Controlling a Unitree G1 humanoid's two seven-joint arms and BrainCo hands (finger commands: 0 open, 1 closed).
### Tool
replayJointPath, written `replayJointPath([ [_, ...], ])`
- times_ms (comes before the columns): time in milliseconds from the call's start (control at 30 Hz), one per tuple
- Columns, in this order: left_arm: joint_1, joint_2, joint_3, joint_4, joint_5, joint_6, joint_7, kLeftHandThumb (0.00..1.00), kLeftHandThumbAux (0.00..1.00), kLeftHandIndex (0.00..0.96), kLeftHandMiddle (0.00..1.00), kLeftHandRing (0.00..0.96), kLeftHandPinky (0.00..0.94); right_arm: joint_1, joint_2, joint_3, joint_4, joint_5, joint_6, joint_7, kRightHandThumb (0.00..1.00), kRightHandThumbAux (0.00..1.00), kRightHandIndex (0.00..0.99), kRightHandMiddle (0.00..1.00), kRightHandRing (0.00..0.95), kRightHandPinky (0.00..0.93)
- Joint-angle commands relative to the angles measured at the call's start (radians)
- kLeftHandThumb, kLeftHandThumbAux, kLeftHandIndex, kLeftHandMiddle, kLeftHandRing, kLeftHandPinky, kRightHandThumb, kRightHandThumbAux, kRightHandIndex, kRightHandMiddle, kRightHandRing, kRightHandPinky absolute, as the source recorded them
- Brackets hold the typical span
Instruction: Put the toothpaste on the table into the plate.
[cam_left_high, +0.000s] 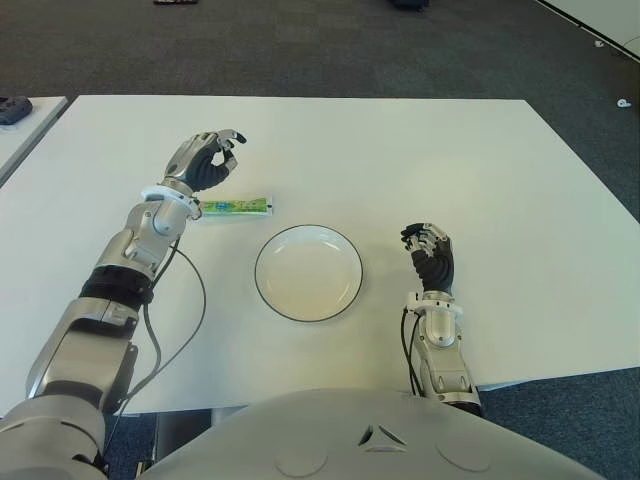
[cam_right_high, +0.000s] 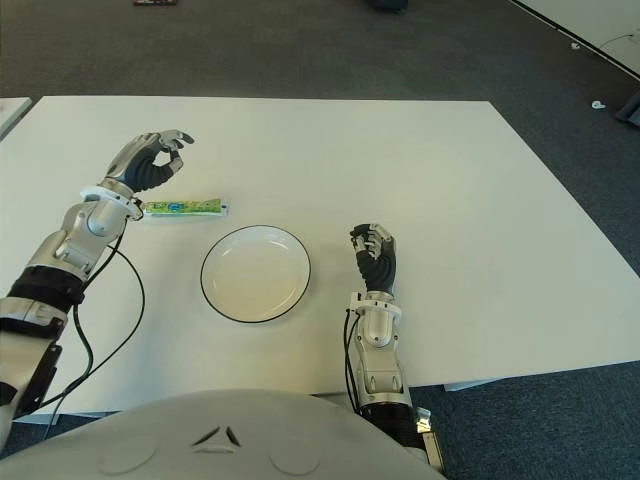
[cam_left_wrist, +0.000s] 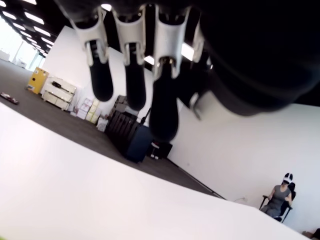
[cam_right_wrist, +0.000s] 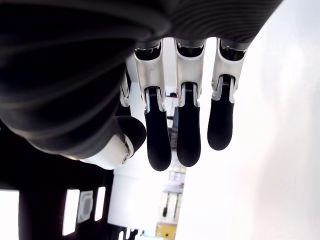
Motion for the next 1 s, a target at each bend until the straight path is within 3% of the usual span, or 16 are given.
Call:
replayJointPath([
  [33,0.031,-0.004,0.022,-0.044,-0.028,0.014,-0.024,0.730,0.704,0.441,0.850,0.842,0.826,-0.007,0.001,0.004,0.011,0.001,-0.007,0.005,0.704,0.731,0.428,0.486,0.460,0.460],
  [333,0.024,0.062,-0.006,-0.086,0.012,0.038,-0.148,0.727,0.700,0.442,0.838,0.839,0.798,-0.007,0.002,0.004,0.013,0.002,-0.010,0.009,0.705,0.731,0.428,0.488,0.461,0.452],
  [467,0.012,0.102,-0.041,-0.100,0.079,0.085,-0.209,0.713,0.693,0.438,0.794,0.768,0.715,-0.007,0.003,0.005,0.009,-0.003,-0.003,0.006,0.705,0.731,0.428,0.488,0.458,0.451],
  [500,0.011,0.111,-0.051,-0.109,0.096,0.106,-0.230,0.710,0.691,0.434,0.728,0.680,0.614,-0.007,0.003,0.006,0.008,-0.004,-0.001,0.005,0.705,0.731,0.428,0.487,0.457,0.453],
  [533,0.008,0.124,-0.068,-0.123,0.126,0.143,-0.264,0.708,0.691,0.433,0.704,0.648,0.578,-0.007,0.004,0.006,0.007,-0.004,0.000,0.005,0.705,0.731,0.428,0.487,0.457,0.453],
  [567,0.006,0.132,-0.079,-0.133,0.147,0.169,-0.287,0.629,0.571,0.406,0.595,0.533,0.463,-0.007,0.004,0.006,0.007,-0.005,0.001,0.006,0.705,0.731,0.428,0.486,0.457,0.456],
  [633,0.005,0.142,-0.094,-0.152,0.179,0.211,-0.323,0.533,0.435,0.362,0.451,0.383,0.320,-0.007,0.005,0.006,0.006,-0.005,0.002,0.006,0.705,0.731,0.428,0.485,0.457,0.458],
  [733,0.002,0.151,-0.112,-0.169,0.221,0.274,-0.365,0.488,0.373,0.278,0.327,0.287,0.244,-0.007,0.005,0.005,0.007,-0.005,0.002,0.005,0.705,0.731,0.428,0.484,0.457,0.457],
  [800,0.002,0.152,-0.120,-0.176,0.243,0.318,-0.385,0.477,0.329,0.162,0.209,0.178,0.157,-0.007,0.006,0.004,0.008,-0.004,0.001,0.004,0.705,0.731,0.428,0.485,0.457,0.455],
  [1000,-0.017,0.166,-0.164,-0.138,0.307,0.371,-0.427,0.529,0.273,0.032,0.120,0.099,0.124,-0.007,0.006,0.003,0.009,-0.005,-0.001,0.002,0.705,0.732,0.428,0.491,0.462,0.467],
])
